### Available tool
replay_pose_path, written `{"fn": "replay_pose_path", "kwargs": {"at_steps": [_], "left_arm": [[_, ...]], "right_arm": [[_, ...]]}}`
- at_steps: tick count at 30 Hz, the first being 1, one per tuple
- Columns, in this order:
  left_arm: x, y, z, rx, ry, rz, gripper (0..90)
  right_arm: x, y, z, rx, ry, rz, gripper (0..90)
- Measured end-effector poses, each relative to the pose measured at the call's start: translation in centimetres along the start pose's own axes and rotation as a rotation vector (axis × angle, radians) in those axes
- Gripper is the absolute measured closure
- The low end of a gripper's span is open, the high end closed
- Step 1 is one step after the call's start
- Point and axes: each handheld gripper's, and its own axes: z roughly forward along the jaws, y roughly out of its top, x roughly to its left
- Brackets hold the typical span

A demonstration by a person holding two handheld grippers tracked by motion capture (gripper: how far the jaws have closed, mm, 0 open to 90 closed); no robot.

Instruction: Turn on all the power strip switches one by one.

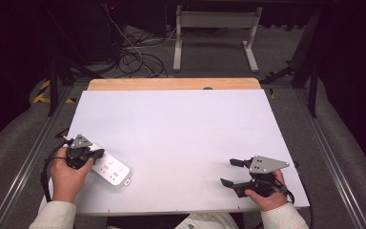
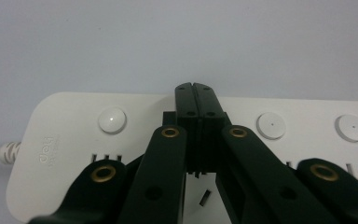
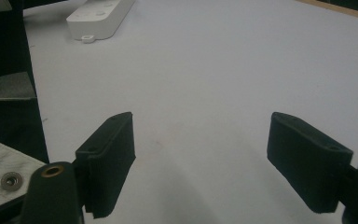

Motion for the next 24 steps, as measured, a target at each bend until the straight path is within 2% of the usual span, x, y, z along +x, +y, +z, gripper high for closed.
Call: {"fn": "replay_pose_path", "kwargs": {"at_steps": [4,6,9,10,14,17,19,20,22,23,24], "left_arm": [[-0.1,0.0,0.1,-0.007,0.001,-0.002,90.0],[-0.1,0.0,0.3,-0.01,-0.013,-0.008,90.0],[-0.3,0.1,0.3,-0.009,0.004,-0.005,90.0],[-0.4,0.1,0.3,-0.006,0.014,0.009,90.0],[0.1,-0.4,0.3,-0.033,-0.02,-0.047,90.0],[0.1,-0.4,0.2,-0.032,-0.021,-0.05,90.0],[-0.1,-0.4,0.1,-0.034,-0.011,-0.035,90.0],[-0.3,-0.5,-0.1,-0.052,0.008,-0.043,90.0],[-0.3,-0.3,-0.7,-0.092,0.004,-0.043,90.0],[-0.3,-0.3,-0.7,-0.092,0.004,-0.043,90.0],[-0.4,0.1,-1.7,-0.157,-0.008,-0.049,90.0]], "right_arm": [[0.0,0.0,0.1,0.0,0.004,0.001,23.7],[0.0,0.0,0.0,-0.002,0.002,0.001,23.7],[0.0,0.0,0.0,-0.001,0.0,0.0,23.6],[0.0,0.0,0.0,0.001,0.0,0.001,23.6],[0.1,0.0,0.0,-0.004,0.005,0.001,23.5],[0.1,0.0,-0.1,-0.004,0.003,0.004,23.4],[0.1,0.0,0.0,-0.005,0.005,0.002,23.4],[0.1,-0.1,0.0,-0.001,0.005,0.0,23.3],[0.0,0.0,0.0,0.0,0.003,0.001,23.3],[0.0,0.0,0.0,0.001,0.003,-0.001,23.3],[0.0,0.0,0.0,0.001,0.002,-0.001,23.3]]}}
